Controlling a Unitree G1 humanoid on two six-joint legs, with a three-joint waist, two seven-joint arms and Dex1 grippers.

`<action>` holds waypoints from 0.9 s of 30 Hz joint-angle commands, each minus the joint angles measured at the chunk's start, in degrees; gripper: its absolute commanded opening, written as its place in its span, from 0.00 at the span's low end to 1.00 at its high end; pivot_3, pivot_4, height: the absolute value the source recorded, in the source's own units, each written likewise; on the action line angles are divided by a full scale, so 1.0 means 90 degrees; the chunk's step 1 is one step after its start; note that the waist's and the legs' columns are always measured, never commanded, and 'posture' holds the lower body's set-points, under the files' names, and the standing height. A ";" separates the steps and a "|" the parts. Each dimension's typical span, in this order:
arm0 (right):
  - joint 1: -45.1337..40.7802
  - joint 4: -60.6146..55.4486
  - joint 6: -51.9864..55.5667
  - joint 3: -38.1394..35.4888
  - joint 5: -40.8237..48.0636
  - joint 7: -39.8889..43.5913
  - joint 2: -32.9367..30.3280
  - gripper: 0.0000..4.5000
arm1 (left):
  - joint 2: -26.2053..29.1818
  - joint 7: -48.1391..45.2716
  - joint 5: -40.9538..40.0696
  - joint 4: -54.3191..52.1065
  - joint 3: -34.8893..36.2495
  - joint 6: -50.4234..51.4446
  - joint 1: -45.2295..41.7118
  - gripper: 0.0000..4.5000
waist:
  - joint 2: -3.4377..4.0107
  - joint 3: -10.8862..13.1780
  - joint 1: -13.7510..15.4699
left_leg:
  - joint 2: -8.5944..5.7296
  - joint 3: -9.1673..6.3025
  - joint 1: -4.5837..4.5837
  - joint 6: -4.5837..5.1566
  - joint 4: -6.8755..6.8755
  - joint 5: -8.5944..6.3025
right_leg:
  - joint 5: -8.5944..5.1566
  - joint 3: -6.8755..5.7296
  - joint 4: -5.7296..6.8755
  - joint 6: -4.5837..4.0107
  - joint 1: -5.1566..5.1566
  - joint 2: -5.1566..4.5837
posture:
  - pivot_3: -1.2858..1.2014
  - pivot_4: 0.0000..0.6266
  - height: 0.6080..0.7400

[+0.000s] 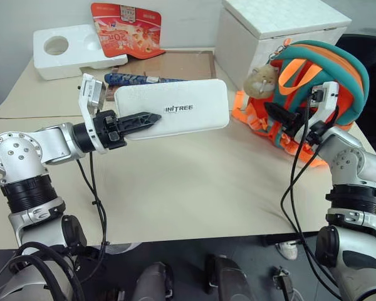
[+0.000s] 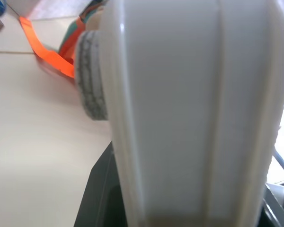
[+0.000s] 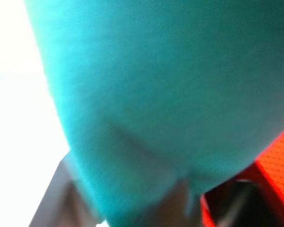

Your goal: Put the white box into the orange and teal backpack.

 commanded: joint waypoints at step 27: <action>0.2166 -0.3933 0.3818 -0.1374 0.4836 0.3077 -0.3922 0.01 | 0.0875 -0.3518 0.1771 0.0100 -0.2524 -0.3970 -0.0675 0.30 | -0.0014 0.0012 0.0195 | -0.0002 -0.0006 -0.0004 0.0006 0.0000 -0.0004 | -0.0001 -0.0009 -0.0037 -0.0002 -0.0002 -0.0016 | 0.52 0.24 1.00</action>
